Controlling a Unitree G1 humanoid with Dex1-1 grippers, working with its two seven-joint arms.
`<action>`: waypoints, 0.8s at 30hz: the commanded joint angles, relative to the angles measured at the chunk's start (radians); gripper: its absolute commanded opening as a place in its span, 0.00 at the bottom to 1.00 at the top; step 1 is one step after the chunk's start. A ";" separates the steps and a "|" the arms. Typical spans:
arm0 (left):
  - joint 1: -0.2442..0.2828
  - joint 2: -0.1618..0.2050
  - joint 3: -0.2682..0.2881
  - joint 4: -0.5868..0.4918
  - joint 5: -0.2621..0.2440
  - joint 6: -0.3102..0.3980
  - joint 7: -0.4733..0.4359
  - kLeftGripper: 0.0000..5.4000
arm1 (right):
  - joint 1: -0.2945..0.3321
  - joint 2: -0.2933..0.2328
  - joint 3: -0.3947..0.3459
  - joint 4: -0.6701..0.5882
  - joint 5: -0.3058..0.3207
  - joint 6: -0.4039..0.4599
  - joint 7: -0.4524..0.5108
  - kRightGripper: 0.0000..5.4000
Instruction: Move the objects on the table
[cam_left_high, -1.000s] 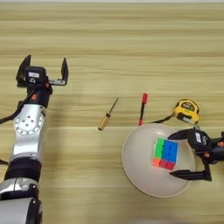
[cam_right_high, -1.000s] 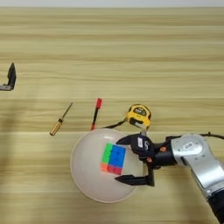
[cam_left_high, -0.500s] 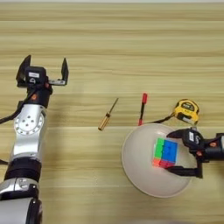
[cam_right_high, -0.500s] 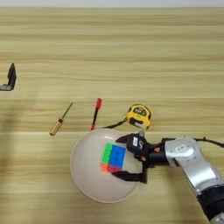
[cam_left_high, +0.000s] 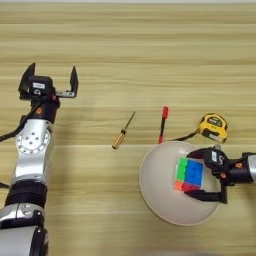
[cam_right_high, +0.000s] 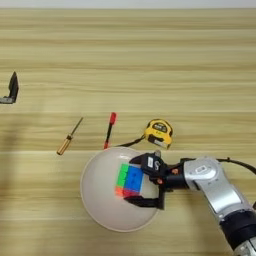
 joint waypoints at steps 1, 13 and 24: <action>0.002 0.001 -0.002 -0.004 0.008 0.011 0.003 1.00 | -0.015 0.000 0.002 0.009 -0.010 -0.006 -0.004 0.92; 0.003 0.000 -0.003 -0.004 0.009 0.010 0.004 1.00 | -0.014 -0.001 0.005 0.012 -0.016 0.001 -0.009 0.67; 0.004 -0.002 -0.004 -0.006 0.011 0.010 0.006 1.00 | -0.013 0.000 0.003 0.016 -0.018 -0.005 -0.012 0.61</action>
